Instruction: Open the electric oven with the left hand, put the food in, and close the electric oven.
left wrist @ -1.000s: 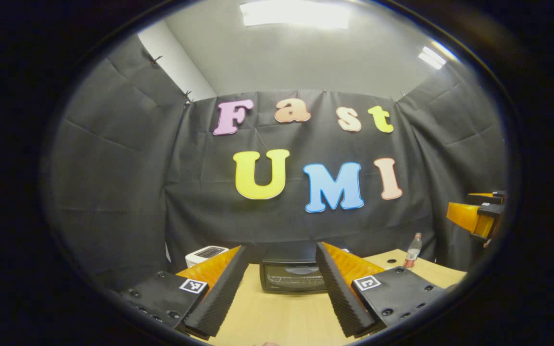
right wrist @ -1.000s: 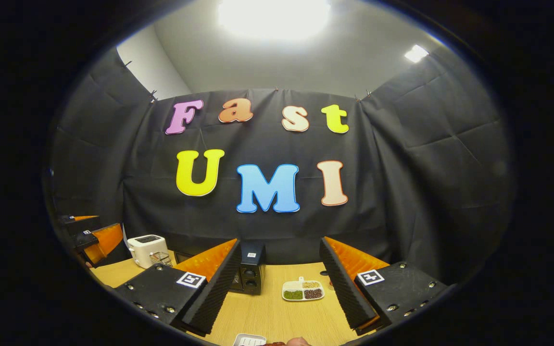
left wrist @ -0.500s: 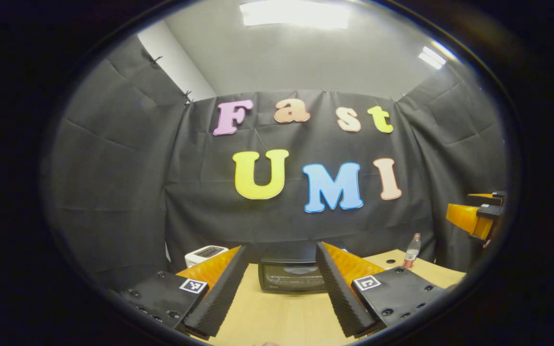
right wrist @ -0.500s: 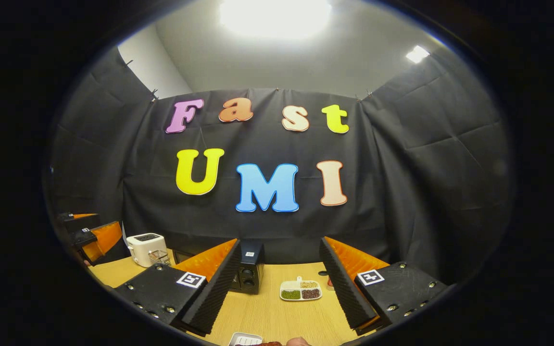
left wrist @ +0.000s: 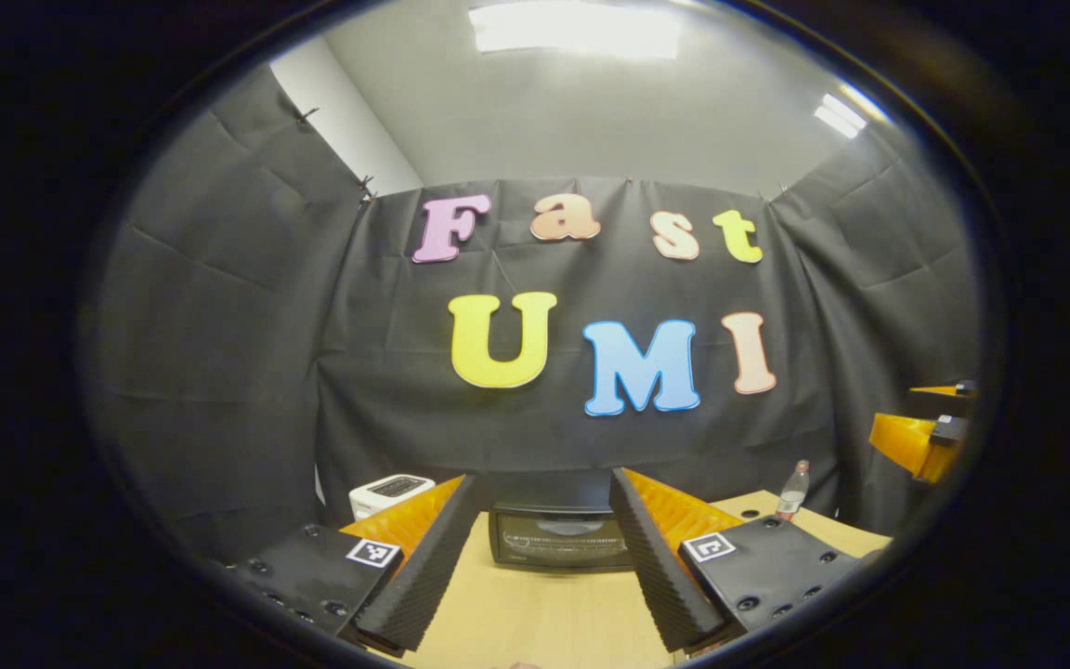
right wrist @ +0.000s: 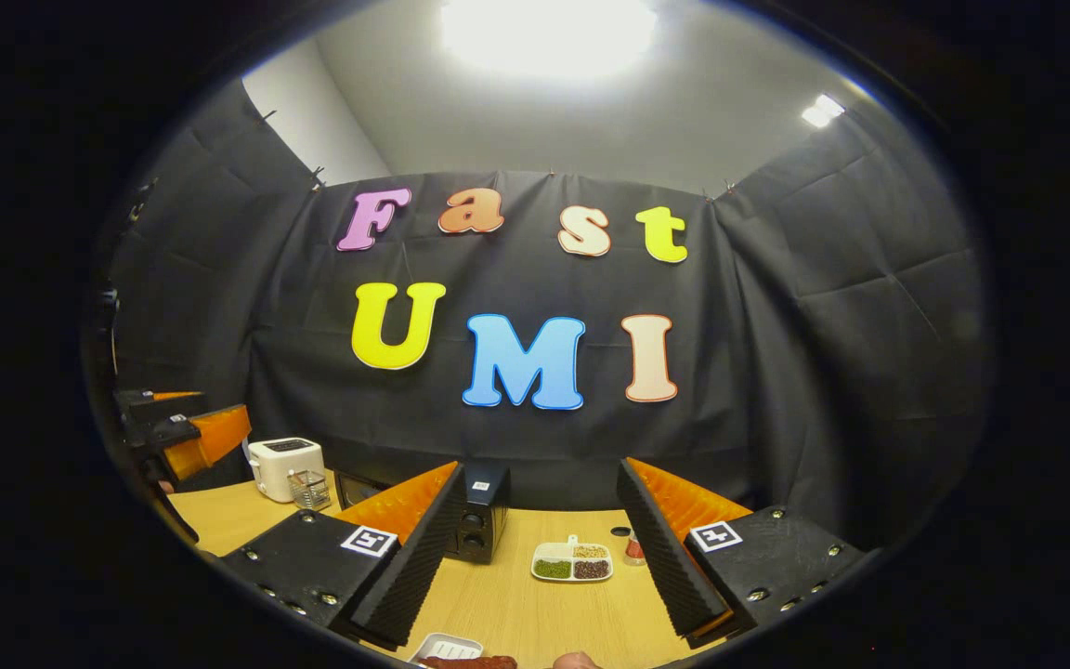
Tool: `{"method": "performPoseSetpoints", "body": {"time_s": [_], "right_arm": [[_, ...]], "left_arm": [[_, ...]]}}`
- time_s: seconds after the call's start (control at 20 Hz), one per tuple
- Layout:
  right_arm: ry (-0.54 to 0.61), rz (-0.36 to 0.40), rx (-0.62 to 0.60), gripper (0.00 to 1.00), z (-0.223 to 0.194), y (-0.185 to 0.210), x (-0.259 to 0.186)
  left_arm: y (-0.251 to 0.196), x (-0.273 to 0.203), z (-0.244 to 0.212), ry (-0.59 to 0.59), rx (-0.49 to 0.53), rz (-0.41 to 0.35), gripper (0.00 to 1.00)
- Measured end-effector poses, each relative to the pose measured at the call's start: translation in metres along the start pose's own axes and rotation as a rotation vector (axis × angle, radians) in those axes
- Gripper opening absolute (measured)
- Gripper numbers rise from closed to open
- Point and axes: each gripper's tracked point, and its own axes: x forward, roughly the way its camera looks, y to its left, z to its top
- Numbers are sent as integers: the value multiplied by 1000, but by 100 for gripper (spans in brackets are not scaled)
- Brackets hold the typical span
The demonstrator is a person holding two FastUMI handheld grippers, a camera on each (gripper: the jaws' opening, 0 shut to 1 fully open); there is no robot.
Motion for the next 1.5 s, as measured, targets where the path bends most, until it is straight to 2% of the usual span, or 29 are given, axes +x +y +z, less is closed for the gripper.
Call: {"method": "performPoseSetpoints", "body": {"time_s": [0.15, 0.2, 0.25, 0.3, 0.35, 0.4, 0.45, 0.55, 0.7, 0.8, 0.85, 0.95, 1.0, 1.05, 1.1, 1.15, 1.2, 1.35, 1.4, 1.5], "right_arm": [[12, 44, 20, 99, -9, -7, -3], [16, 56, 29, 98, -11, -9, -4], [21, 56, 34, 98, -15, -13, -3], [30, 54, 37, 99, -19, -16, -1], [45, 53, 40, 99, -24, -17, -1], [55, 51, 45, 99, -27, -19, 0], [55, 45, 47, 99, -26, -22, 2], [44, 8, 46, 99, -24, -31, 8], [56, -54, 69, 99, -25, -37, 16], [52, -105, 67, 99, -23, -44, 24], [61, -134, 67, 98, -26, -47, 27], [58, -176, 81, 99, -22, -48, 30], [55, -196, 81, 99, -20, -48, 33], [57, -216, 78, 99, -22, -50, 35], [63, -232, 73, 99, -22, -50, 37], [67, -248, 69, 99, -24, -50, 40], [71, -264, 67, 99, -24, -50, 42], [78, -314, 54, 99, -25, -50, 42], [83, -328, 45, 99, -26, -50, 41], [102, -352, 29, 99, -32, -51, 40]], "left_arm": [[-13, 12, 3, -17, 9, -4, 99], [-15, 18, 3, -22, 5, -3, 95], [-17, 25, 3, -21, 2, -3, 99], [-19, 32, -1, -15, -1, -2, 90], [-19, 41, -3, -10, -5, -1, 90], [-18, 51, -6, -4, -11, -4, 94], [-19, 60, -7, 0, -18, -8, 90], [-19, 82, -14, -1, -22, -21, 99], [-21, 121, -31, 14, -9, -55, 99], [-26, 146, -43, 25, -12, -94, 95], [-28, 158, -50, 35, -11, -112, 99], [-32, 181, -66, 49, -7, -147, 99], [-33, 193, -75, 56, -4, -159, 95], [-34, 203, -84, 67, -4, -170, 99], [-36, 213, -94, 78, -8, -185, 95], [-39, 222, -103, 88, -10, -200, 95], [-41, 232, -116, 104, -8, -212, 99], [-48, 256, -152, 164, -9, -247, 99], [-50, 260, -165, 182, -10, -254, 91], [-53, 275, -188, 216, -6, -265, 91]]}}
